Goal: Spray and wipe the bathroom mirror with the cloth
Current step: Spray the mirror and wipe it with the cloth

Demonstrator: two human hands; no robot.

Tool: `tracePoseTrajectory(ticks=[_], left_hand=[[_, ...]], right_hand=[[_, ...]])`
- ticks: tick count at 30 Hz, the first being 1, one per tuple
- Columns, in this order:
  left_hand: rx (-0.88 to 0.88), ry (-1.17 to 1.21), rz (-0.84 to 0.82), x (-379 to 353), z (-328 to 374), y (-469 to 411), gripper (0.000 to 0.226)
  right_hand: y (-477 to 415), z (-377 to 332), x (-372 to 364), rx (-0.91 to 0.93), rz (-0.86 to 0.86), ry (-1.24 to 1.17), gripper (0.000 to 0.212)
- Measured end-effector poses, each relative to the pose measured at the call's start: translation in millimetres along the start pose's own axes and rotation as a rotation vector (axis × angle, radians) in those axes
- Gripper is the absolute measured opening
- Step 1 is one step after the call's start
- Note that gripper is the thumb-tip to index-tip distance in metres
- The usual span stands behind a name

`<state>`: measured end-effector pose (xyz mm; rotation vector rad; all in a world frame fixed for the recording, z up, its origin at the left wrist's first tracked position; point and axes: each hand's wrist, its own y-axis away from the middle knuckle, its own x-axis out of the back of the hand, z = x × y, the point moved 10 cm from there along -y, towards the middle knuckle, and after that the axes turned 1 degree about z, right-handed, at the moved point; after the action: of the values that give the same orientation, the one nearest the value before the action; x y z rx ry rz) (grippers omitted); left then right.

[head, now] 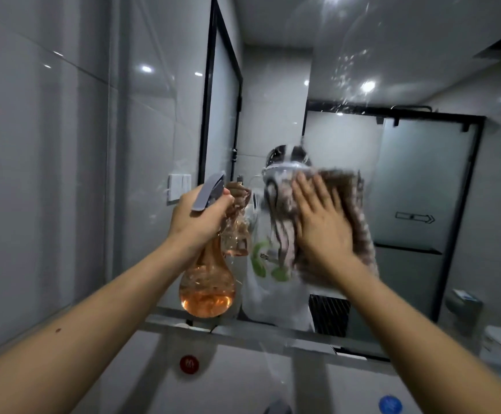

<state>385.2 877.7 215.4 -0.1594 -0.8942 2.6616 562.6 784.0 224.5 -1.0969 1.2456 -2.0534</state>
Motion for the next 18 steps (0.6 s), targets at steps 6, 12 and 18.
tracePoseTrajectory(ticks=[6, 12, 18], left_hand=[[0.027, -0.015, -0.031, -7.7, -15.9, 9.5, 0.008], [-0.013, 0.002, -0.026, -13.1, -2.3, 0.9, 0.012], [-0.057, 0.014, -0.013, -18.7, 4.5, -2.1, 0.010]], right_hand=[[55.6, -7.7, -23.2, 0.124, -0.158, -0.017, 0.054], [-28.5, -2.4, 11.0, 0.041, -0.068, -0.067, 0.051], [-21.3, -1.6, 9.4, 0.020, 0.011, -0.132, 0.052]])
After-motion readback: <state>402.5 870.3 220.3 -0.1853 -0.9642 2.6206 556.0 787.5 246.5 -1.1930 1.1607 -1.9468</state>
